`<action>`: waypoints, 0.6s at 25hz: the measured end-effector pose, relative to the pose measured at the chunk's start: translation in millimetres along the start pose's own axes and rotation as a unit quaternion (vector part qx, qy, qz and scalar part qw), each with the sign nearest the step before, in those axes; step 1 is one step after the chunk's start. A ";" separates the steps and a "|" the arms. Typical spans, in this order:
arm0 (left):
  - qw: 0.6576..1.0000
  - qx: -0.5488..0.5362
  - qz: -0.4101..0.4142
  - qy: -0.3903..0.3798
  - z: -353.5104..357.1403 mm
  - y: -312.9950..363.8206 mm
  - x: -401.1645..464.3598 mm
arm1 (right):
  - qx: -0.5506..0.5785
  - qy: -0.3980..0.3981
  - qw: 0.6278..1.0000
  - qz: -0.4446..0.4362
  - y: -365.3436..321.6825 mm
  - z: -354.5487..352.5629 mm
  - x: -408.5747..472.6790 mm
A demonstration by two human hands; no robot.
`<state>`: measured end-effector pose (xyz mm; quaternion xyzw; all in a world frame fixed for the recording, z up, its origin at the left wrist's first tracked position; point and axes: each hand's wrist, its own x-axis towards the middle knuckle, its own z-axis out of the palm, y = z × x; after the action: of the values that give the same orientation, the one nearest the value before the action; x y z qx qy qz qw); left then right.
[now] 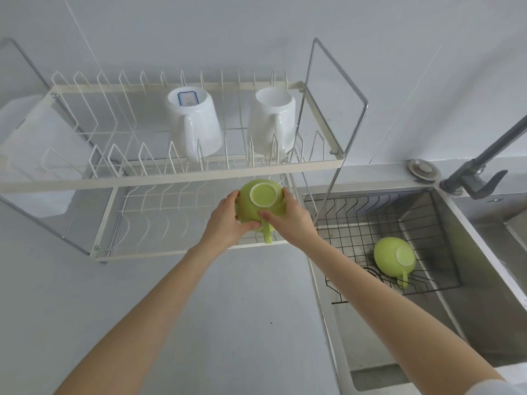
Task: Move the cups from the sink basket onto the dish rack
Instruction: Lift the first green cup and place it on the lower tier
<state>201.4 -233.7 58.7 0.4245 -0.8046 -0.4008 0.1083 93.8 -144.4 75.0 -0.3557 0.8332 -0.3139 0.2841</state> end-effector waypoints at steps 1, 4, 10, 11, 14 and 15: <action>1.000 -0.002 -0.005 0.001 1.7 -1.5 4.5 | 0.000 0.002 1.000 0.000 1.9 1.3 4.5; 1.000 -0.012 -0.022 -0.002 8.7 -4.7 15.0 | -0.006 0.009 1.000 0.001 8.2 4.2 17.0; 1.000 -0.006 -0.029 -0.007 12.1 -3.7 29.2 | -0.008 0.039 0.999 0.002 13.2 7.6 31.5; 1.000 0.000 -0.026 -0.011 10.9 -4.0 30.8 | -0.005 0.043 0.999 0.001 13.4 8.8 33.3; 0.999 0.011 -0.020 -0.023 9.6 -6.2 32.5 | 0.009 0.044 0.999 0.003 13.6 12.3 36.0; 0.999 0.012 -0.018 -0.026 9.0 -6.6 32.5 | 0.011 0.045 0.999 0.003 13.7 13.4 35.9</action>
<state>180.7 -255.9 42.5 0.4300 -0.8041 -0.4037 0.0745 76.4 -168.9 47.5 -0.3358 0.8424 -0.3383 0.2513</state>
